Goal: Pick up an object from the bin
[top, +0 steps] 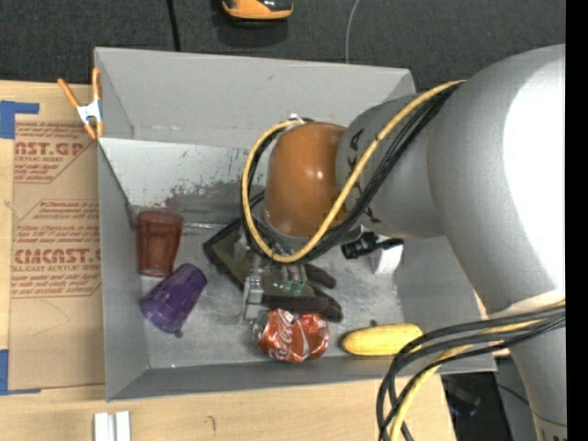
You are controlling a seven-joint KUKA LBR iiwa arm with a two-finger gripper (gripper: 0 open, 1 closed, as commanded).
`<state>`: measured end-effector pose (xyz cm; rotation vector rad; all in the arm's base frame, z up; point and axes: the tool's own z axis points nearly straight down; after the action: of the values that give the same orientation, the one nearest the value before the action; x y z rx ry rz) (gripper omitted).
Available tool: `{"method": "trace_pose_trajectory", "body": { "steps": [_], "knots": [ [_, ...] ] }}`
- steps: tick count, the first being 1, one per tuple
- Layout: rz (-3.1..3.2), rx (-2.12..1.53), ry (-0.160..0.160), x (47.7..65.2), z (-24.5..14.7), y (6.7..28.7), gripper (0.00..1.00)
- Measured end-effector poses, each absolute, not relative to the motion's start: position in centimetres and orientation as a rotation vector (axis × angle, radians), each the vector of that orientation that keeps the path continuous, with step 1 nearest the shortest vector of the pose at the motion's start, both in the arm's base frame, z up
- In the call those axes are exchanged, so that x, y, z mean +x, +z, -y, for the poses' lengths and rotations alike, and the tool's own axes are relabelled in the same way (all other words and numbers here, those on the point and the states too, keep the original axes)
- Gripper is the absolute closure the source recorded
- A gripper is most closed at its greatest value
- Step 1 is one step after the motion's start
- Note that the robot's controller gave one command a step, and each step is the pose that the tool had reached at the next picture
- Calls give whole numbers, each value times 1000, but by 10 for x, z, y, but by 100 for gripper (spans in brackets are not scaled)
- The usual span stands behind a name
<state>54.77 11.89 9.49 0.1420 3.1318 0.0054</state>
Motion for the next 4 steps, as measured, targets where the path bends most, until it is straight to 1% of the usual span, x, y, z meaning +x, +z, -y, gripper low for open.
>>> {"method": "trace_pose_trajectory", "body": {
  "steps": [1,2,3,4],
  "knots": [
    [-3103,470,1,561,-122,68,0],
    [-3102,461,3,536,-116,71,0],
    [-3104,466,3,555,-121,69,0],
    [-3096,459,7,538,-117,72,100]
  ]
}}
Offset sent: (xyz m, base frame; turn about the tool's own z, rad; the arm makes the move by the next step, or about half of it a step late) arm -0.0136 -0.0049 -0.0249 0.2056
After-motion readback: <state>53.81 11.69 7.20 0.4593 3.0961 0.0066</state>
